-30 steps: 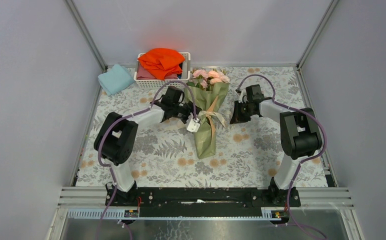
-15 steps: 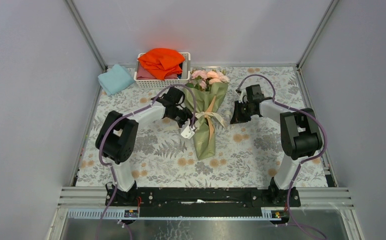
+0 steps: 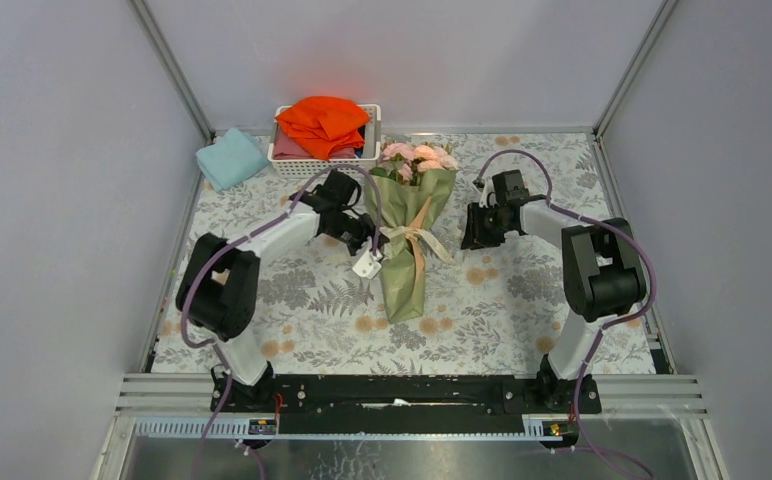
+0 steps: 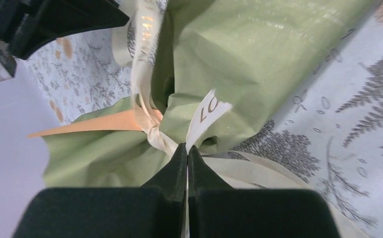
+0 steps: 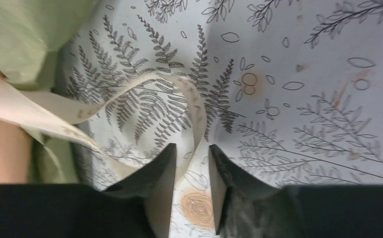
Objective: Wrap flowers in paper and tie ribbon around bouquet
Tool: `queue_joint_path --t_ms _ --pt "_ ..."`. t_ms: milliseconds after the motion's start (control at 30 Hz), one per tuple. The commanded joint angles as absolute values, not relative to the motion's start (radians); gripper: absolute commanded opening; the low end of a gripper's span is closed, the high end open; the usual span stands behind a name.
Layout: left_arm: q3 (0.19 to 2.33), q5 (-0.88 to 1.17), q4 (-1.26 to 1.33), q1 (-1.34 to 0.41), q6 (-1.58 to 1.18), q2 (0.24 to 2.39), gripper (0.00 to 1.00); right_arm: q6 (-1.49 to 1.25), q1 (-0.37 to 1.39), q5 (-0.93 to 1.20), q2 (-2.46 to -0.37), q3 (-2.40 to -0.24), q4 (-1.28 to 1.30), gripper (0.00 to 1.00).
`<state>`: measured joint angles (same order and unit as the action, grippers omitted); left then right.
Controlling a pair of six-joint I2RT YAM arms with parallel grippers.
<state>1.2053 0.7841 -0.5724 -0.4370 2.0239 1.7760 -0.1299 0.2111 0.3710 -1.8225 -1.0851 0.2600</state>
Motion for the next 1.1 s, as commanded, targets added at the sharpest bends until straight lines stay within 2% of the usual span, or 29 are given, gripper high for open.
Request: queue_joint_path --t_ms 0,67,200,333,400,600,767,1067 --pt "1.184 0.846 -0.765 -0.420 2.040 1.656 0.00 -0.102 0.205 0.291 -1.742 -1.095 0.303 0.46" --pt "1.176 0.827 -0.834 -0.410 2.041 1.645 0.00 -0.087 0.201 0.285 -1.725 -1.100 0.316 0.52" --pt "1.128 0.814 -0.888 -0.400 2.043 1.595 0.00 -0.009 0.202 0.365 -1.667 -1.081 0.294 0.57" --pt "1.101 0.771 -0.971 -0.381 2.052 1.551 0.00 0.110 0.250 0.475 -1.629 -1.043 0.226 0.79" --pt "1.085 0.733 -1.059 -0.367 2.100 1.536 0.00 0.185 0.295 0.489 -1.623 -1.023 0.179 0.85" --pt "0.982 0.707 -1.128 -0.359 2.130 1.479 0.00 0.343 0.342 0.528 -1.709 -1.072 0.161 0.89" --pt "0.930 0.683 -1.128 -0.359 2.124 1.473 0.00 0.435 0.361 0.541 -1.756 -1.083 0.182 0.98" --pt "0.878 0.703 -1.072 -0.370 2.139 1.486 0.00 0.416 0.433 0.434 -1.832 -1.116 0.160 0.94"
